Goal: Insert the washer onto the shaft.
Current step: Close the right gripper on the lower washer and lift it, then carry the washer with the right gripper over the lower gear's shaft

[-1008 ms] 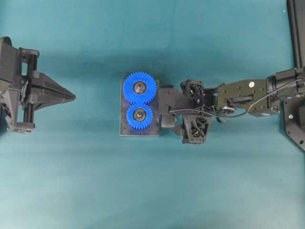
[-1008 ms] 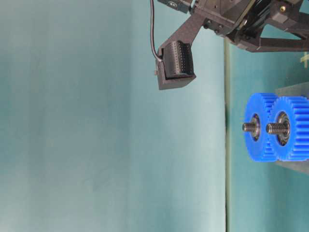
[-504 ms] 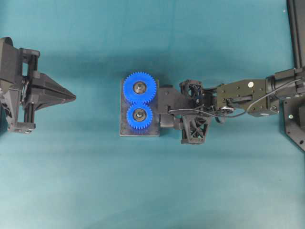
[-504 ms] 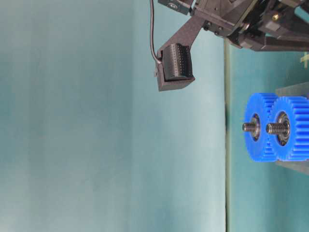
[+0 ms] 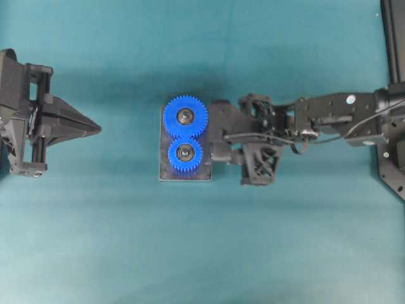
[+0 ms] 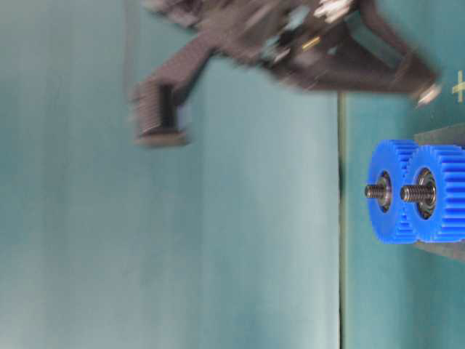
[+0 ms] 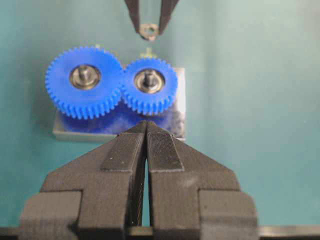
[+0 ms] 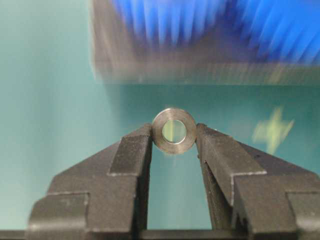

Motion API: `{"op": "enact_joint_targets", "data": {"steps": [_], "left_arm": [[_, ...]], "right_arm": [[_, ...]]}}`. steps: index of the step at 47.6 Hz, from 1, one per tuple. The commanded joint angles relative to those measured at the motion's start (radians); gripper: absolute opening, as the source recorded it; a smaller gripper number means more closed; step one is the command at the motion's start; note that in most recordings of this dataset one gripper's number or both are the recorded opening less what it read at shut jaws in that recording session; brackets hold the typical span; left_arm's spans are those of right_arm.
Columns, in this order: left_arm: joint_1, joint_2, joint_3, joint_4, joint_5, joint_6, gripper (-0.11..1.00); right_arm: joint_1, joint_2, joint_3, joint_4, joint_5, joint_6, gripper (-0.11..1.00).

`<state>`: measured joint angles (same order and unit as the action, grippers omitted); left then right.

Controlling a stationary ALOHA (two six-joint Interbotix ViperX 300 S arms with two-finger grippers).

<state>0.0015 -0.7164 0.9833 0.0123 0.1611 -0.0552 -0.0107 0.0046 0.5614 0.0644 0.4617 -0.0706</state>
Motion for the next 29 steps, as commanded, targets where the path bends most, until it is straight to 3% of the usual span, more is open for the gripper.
{"op": "enact_joint_targets", "data": {"steps": [1, 13, 29], "left_arm": [[0.002, -0.002, -0.023, 0.003, -0.009, 0.002, 0.00], [0.000, -0.002, -0.020, 0.003, -0.015, 0.002, 0.00], [0.002, -0.006, -0.018, 0.003, -0.018, 0.002, 0.00]], "right_arm": [[0.002, -0.017, -0.067, -0.009, 0.012, -0.002, 0.30], [0.002, 0.052, -0.172, -0.017, 0.017, -0.031, 0.30], [0.006, 0.117, -0.222, -0.017, 0.009, -0.048, 0.30]]}}
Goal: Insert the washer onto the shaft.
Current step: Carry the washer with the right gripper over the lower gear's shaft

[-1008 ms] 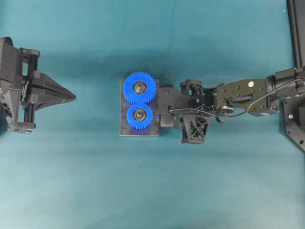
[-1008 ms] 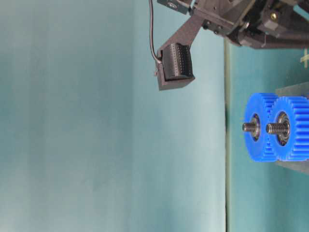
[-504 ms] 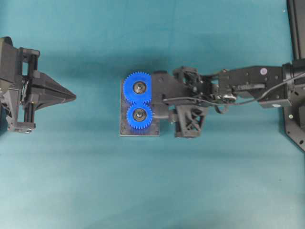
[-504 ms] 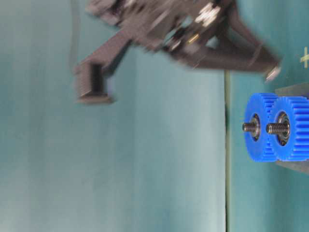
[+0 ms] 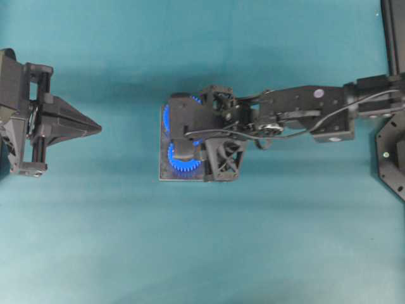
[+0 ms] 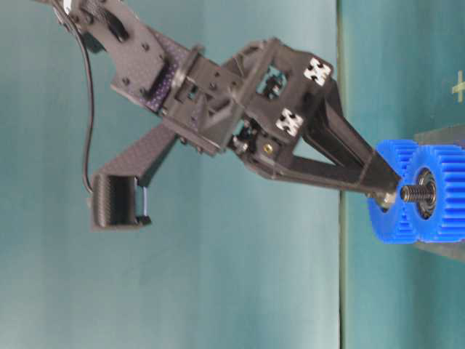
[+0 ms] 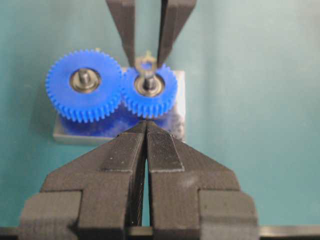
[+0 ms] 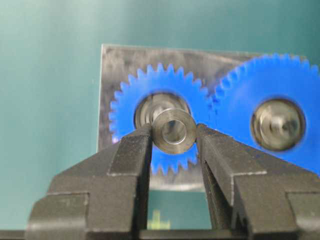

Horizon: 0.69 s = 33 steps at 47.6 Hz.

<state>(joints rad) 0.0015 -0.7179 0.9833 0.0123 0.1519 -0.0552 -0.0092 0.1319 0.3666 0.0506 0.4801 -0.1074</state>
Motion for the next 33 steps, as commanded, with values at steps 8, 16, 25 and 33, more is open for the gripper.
{"op": "enact_joint_targets", "data": {"steps": [8, 16, 25, 33], "left_arm": [[0.002, -0.006, -0.014, 0.003, -0.009, -0.002, 0.00], [0.000, -0.006, -0.009, 0.003, -0.009, -0.003, 0.00], [0.000, -0.008, -0.009, 0.003, -0.009, -0.003, 0.00], [0.000, -0.008, -0.009, 0.003, -0.009, -0.003, 0.00]], "right_arm": [[0.008, -0.005, -0.031, -0.003, -0.006, -0.011, 0.30], [0.011, 0.000, -0.026, -0.003, -0.003, -0.009, 0.30], [0.012, 0.011, -0.028, -0.002, -0.005, -0.008, 0.30], [0.011, 0.015, -0.025, -0.003, -0.005, -0.008, 0.30]]}}
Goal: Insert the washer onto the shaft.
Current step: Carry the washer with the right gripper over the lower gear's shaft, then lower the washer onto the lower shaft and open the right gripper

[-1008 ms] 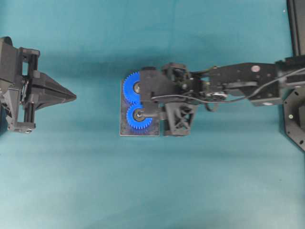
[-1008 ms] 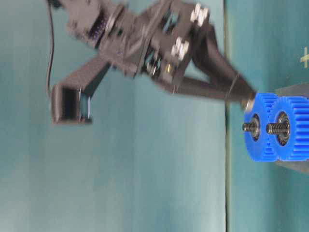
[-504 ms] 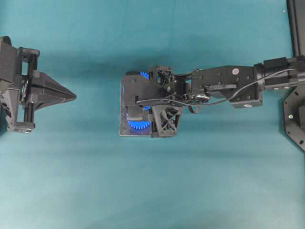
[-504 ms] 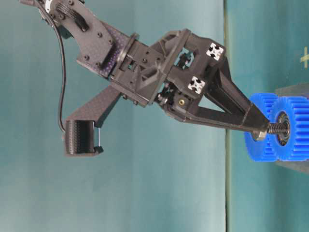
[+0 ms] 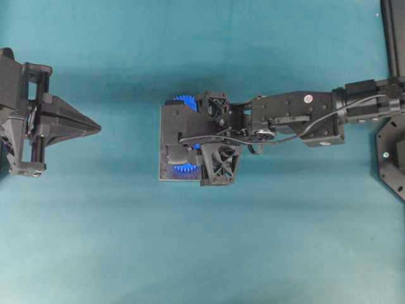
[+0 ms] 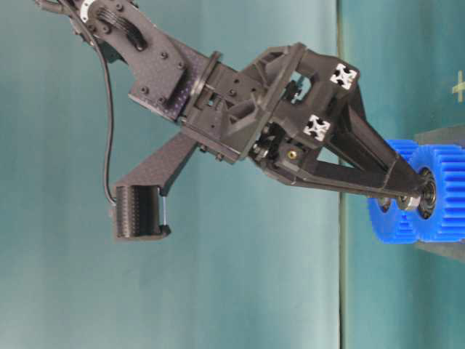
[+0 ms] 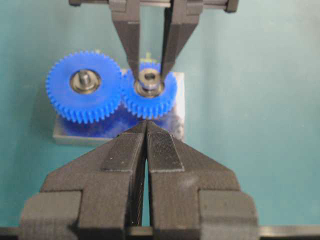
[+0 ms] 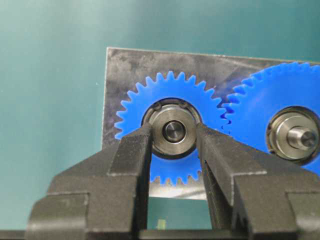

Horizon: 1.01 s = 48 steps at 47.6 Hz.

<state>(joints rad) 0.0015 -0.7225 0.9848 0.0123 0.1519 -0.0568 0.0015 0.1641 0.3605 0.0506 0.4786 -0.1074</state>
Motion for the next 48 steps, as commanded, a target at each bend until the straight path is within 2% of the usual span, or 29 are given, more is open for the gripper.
{"op": "enact_joint_targets", "data": {"steps": [1, 36, 38, 43, 45, 48], "left_arm": [[0.000, -0.003, -0.012, 0.003, -0.009, -0.002, 0.00], [0.000, -0.003, -0.006, 0.003, -0.009, -0.002, 0.00], [0.000, -0.003, -0.006, 0.003, -0.009, -0.002, 0.00], [0.000, -0.003, -0.008, 0.003, -0.009, -0.002, 0.00], [0.000, -0.003, -0.011, 0.003, -0.009, -0.002, 0.00], [0.000, -0.002, -0.009, 0.003, -0.009, -0.002, 0.00]], "right_arm": [[0.000, -0.017, -0.018, -0.002, -0.003, -0.006, 0.30], [-0.015, -0.012, -0.018, -0.003, -0.005, -0.003, 0.32], [-0.015, -0.012, -0.020, -0.003, -0.006, -0.002, 0.40], [-0.015, -0.014, -0.025, -0.003, -0.003, -0.002, 0.72], [-0.015, -0.015, -0.028, -0.003, -0.002, -0.002, 0.82], [-0.015, -0.018, -0.028, -0.003, 0.000, -0.002, 0.83]]}}
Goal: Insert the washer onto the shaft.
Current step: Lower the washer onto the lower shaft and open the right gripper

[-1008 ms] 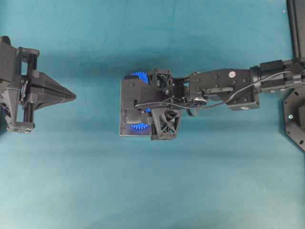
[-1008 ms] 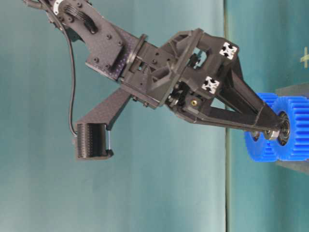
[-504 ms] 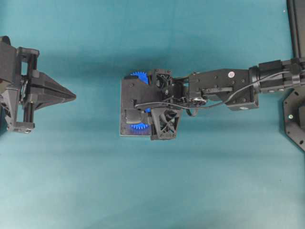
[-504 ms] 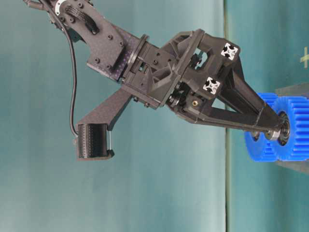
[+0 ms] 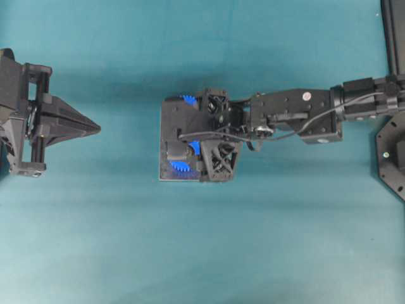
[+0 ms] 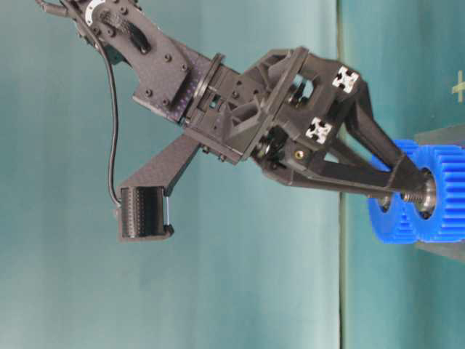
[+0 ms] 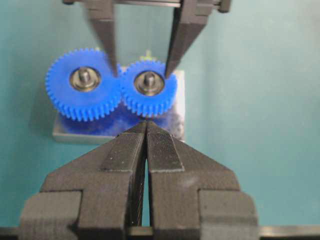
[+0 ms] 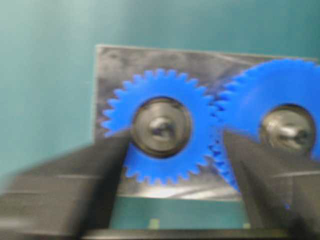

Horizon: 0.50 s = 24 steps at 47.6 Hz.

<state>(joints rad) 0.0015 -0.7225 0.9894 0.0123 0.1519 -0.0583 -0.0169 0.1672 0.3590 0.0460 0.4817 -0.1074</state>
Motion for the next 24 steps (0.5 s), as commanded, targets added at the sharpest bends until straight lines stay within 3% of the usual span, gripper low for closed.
{"op": "enact_joint_targets", "data": {"steps": [1, 24], "left_arm": [[-0.002, -0.002, -0.012, 0.003, -0.009, 0.002, 0.00], [-0.006, 0.003, -0.005, 0.003, -0.032, 0.003, 0.00]], "right_arm": [[0.003, -0.021, -0.028, 0.002, -0.003, -0.002, 0.82], [-0.014, -0.123, 0.038, 0.002, -0.041, 0.000, 0.79]]}}
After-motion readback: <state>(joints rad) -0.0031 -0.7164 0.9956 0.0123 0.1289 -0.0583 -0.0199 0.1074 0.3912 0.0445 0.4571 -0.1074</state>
